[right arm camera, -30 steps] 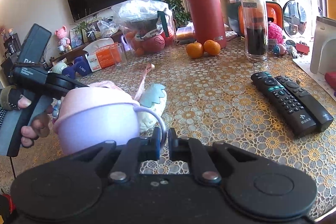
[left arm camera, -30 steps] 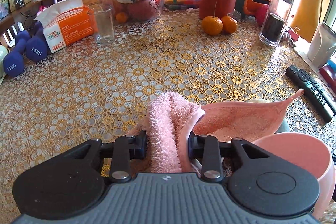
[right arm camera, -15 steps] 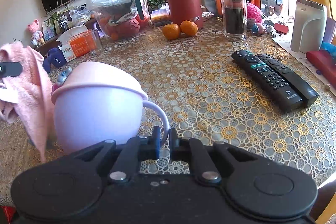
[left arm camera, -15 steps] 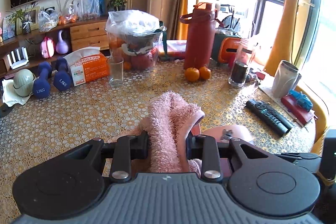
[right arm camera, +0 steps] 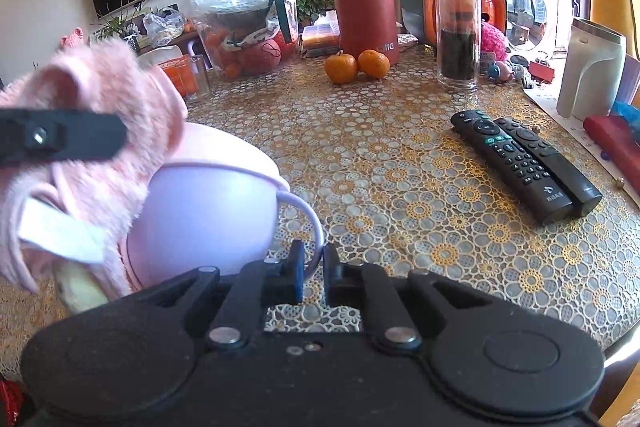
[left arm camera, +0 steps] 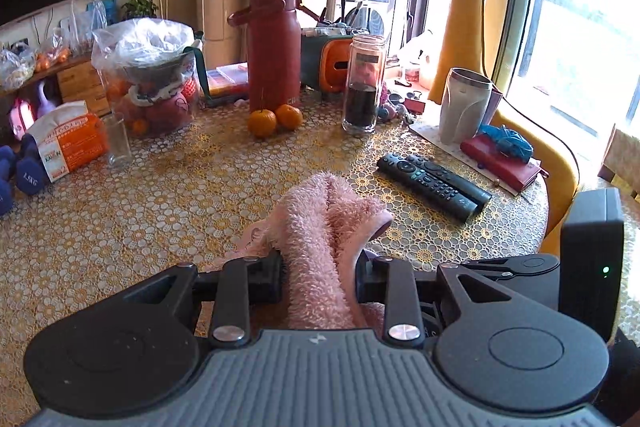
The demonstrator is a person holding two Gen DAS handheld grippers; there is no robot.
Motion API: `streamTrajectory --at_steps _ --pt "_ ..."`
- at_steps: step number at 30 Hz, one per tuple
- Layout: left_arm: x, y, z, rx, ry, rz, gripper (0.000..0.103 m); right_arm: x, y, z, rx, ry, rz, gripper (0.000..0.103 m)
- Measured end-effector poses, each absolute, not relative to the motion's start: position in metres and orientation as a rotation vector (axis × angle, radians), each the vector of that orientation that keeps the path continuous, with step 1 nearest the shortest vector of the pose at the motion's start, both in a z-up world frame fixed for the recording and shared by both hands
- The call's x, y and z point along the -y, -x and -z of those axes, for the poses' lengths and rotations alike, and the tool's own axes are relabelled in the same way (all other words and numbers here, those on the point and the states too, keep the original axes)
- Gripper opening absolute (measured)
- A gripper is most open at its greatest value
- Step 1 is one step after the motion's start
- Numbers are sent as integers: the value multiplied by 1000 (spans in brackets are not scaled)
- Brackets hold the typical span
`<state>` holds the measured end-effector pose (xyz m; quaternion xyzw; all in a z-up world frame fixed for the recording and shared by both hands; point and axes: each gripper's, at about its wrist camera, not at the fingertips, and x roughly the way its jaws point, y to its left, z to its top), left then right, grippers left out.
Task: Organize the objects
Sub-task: 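Grasp the lavender mug rim with the right gripper and lift it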
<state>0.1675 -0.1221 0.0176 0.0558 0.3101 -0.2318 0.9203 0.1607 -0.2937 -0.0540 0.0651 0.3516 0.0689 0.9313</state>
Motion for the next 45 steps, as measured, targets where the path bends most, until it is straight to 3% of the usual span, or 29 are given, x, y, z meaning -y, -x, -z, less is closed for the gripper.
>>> streamTrajectory --at_steps 13,15,17,21,26,30,33,38,45 --pt "98 -171 -13 -642 -121 453 30 321 -148 38 -653 -175 -377 18" --pt "93 -170 -10 -647 -116 451 30 328 -154 29 -636 -164 -443 27" --pt "88 -171 -7 -662 -113 446 30 330 -165 21 -635 -132 -507 45" --pt "83 -170 8 -710 -115 440 30 320 -193 11 -607 -48 -574 44" --pt "84 -173 12 -713 -137 433 30 319 -231 11 -653 -104 -583 50" --pt "85 -177 15 -715 -147 439 30 324 -237 12 -655 -142 -612 49" --pt "84 -177 15 -720 -144 436 30 323 -248 10 -669 -161 -660 57" --pt "83 -180 17 -727 -151 419 30 312 -268 9 -721 -135 -788 59" --pt "79 -194 18 -726 -144 350 30 313 -258 10 -759 -120 -780 52"
